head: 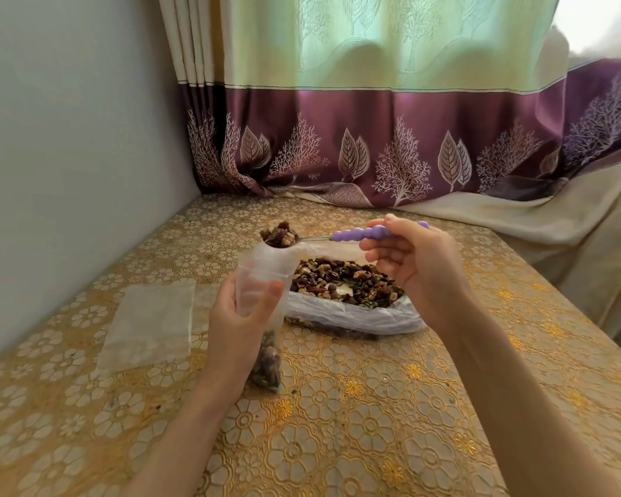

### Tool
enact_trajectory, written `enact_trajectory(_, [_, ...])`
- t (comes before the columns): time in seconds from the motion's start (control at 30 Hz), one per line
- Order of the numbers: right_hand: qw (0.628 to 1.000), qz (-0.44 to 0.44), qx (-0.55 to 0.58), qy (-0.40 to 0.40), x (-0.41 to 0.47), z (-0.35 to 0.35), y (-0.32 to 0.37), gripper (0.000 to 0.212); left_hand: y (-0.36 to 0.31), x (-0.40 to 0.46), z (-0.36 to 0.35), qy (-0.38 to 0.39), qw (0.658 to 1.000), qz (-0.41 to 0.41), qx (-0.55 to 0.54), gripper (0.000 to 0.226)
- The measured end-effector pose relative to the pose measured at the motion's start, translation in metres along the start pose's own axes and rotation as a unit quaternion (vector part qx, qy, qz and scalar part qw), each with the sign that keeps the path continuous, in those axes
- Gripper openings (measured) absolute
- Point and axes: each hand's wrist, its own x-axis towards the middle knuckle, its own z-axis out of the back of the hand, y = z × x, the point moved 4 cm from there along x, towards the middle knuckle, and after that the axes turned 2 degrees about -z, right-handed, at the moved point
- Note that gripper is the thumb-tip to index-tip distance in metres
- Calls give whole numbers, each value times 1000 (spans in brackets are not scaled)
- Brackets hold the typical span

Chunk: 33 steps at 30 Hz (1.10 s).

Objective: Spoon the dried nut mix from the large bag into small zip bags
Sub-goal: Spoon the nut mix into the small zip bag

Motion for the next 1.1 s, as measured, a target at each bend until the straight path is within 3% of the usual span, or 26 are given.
enact_trajectory(0.1, [999, 20, -27, 33, -6, -11, 7, 28, -3, -1, 0, -8, 1000, -8, -14, 77])
enact_trajectory(0.23, [996, 30, -64, 60, -10, -18, 10, 17, -7, -2, -2, -10, 999, -23, -28, 42])
enact_trajectory(0.37, [991, 35, -105, 74, -10, -19, 9, 15, -9, -2, 0, -21, 999, -35, -29, 46])
enact_trajectory(0.5, [994, 49, -69, 66, -8, -15, 10, 17, -10, -2, 1, -28, 998, -48, -30, 44])
enact_trajectory(0.7, [996, 52, -29, -62, 1, 12, 1, 25, -12, -3, 2, -35, 997, -61, -34, 69])
enact_trajectory(0.9, [971, 22, -147, -186, 5, 43, -26, 37, -12, -3, 1, -30, 997, -57, -34, 61])
enact_trajectory(1.1, [949, 5, -228, -219, 11, 57, -39, 35, -13, -3, 1, -29, 997, -59, -33, 54])
